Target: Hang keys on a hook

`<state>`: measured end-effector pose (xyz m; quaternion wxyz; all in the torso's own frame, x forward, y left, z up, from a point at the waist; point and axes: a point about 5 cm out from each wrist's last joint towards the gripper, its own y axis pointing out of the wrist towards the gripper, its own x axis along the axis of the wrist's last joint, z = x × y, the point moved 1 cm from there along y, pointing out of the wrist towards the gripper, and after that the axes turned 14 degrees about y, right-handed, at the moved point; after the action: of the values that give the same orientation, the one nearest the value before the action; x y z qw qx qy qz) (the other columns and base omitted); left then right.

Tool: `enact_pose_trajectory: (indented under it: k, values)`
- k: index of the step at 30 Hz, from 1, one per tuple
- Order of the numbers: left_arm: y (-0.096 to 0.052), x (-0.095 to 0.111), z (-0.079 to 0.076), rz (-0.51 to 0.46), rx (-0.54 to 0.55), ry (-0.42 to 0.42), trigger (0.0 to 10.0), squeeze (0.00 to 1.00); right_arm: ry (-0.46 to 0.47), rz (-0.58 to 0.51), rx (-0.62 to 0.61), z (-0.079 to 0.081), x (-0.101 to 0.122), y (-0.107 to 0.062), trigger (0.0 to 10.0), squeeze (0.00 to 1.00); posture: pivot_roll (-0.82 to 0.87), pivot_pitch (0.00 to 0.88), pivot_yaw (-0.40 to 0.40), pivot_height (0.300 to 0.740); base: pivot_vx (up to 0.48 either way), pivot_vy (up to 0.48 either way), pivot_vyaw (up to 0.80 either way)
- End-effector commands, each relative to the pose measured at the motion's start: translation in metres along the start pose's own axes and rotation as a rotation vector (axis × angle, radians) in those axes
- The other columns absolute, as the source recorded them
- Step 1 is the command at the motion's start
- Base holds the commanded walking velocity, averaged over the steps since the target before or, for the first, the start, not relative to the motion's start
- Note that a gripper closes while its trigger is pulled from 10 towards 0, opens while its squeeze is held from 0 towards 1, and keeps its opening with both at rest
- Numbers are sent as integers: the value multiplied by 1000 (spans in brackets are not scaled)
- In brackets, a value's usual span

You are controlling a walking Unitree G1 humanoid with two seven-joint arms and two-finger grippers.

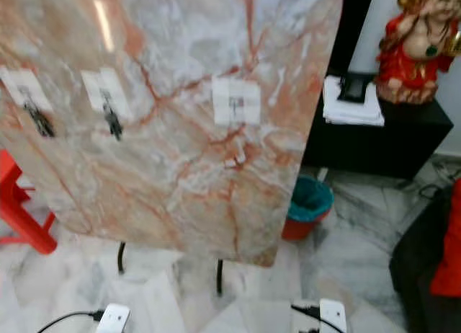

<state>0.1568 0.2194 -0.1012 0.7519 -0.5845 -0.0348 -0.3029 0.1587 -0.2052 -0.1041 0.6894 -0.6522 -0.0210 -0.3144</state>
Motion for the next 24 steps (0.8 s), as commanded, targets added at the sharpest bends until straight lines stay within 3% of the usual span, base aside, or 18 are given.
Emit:
enact_pose_trajectory:
  k: [1,20,24]
  values:
    - [0,1,-2,4,-7,18,10000,0,3,-1,-12,-4,1,-1,10000,0,-46,0,-15,740,0,-368,0]
    - [2,13,-2,-33,-2,22,10000,0,-3,1,-2,-1,-1,0,10000,0,-48,0,-18,740,0,-368,0]
    - [2,18,3,-43,42,59,10000,0,-8,3,2,0,-1,0,10000,0,-46,0,-21,740,0,-154,0]
